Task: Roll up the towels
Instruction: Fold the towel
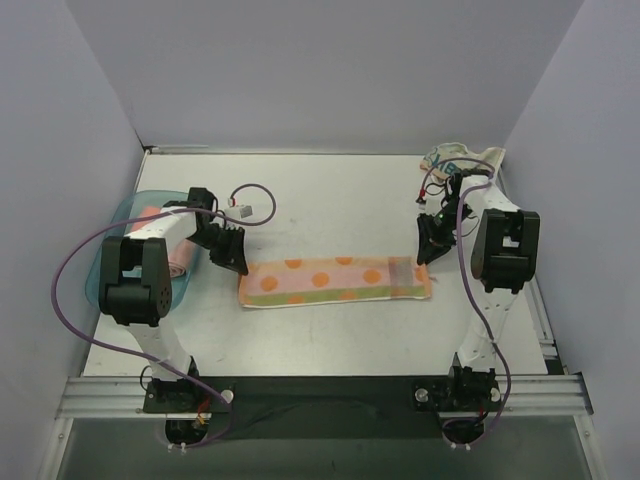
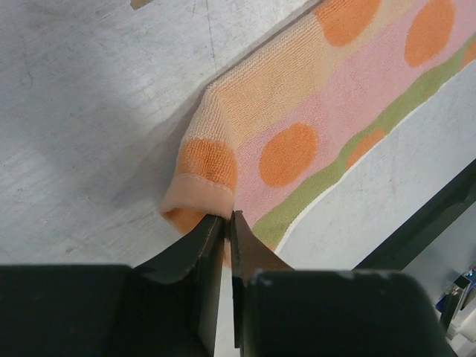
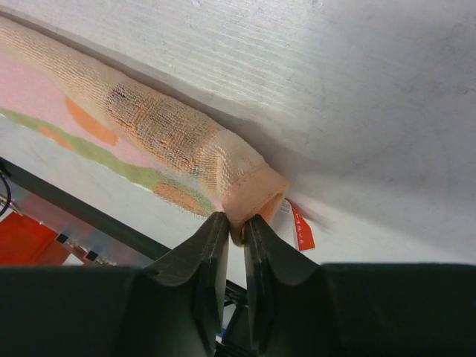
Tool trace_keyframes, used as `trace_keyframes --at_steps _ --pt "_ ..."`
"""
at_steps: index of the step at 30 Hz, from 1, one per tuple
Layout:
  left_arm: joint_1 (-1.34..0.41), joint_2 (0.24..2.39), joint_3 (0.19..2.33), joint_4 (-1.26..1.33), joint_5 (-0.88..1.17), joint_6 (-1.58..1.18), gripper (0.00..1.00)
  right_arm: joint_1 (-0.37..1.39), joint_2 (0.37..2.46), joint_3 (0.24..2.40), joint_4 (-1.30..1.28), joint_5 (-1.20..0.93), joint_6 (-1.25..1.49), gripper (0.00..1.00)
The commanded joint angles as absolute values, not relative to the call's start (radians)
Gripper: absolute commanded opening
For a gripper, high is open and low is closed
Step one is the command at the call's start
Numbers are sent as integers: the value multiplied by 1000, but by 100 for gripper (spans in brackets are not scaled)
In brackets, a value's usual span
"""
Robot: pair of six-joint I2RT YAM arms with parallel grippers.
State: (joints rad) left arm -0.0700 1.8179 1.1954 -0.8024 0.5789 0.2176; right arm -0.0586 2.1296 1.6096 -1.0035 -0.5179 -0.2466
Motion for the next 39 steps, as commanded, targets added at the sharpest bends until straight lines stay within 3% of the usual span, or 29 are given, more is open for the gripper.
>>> trace_keyframes --at_steps 1,3,5,11,25,26,28,30,33,35,39 --pt "-64 1812 1217 -765 617 210 17 -66 2065 1606 -1071 -546 -239 15" --pt "-58 1804 1210 -759 614 206 7 -72 2065 1609 -1068 -537 -242 2" --pt "-43 1795 1203 -759 611 207 0 -95 2059 1609 -1060 -523 -242 0" --pt "34 1755 1213 -773 644 239 0 -195 2034 1621 -1058 -548 -252 0" --pt "35 1943 1359 -716 719 169 0 -164 2193 1741 -1026 -592 -201 0" --pt "32 1956 1364 -712 712 169 1 -163 2200 1744 -1020 -586 -193 5" --pt "35 1968 1376 -707 707 166 18 -160 2216 1755 -1014 -572 -190 10" --pt "35 1974 1381 -707 710 160 40 -158 2223 1763 -1014 -557 -184 28" --pt "37 1919 1344 -707 689 164 54 -160 2181 1740 -1017 -502 -196 40" --pt "37 1852 1298 -710 657 181 58 -169 2119 1707 -1015 -456 -204 47" --pt "29 1786 1237 -722 623 186 59 -161 2028 1612 -1025 -442 -216 50"
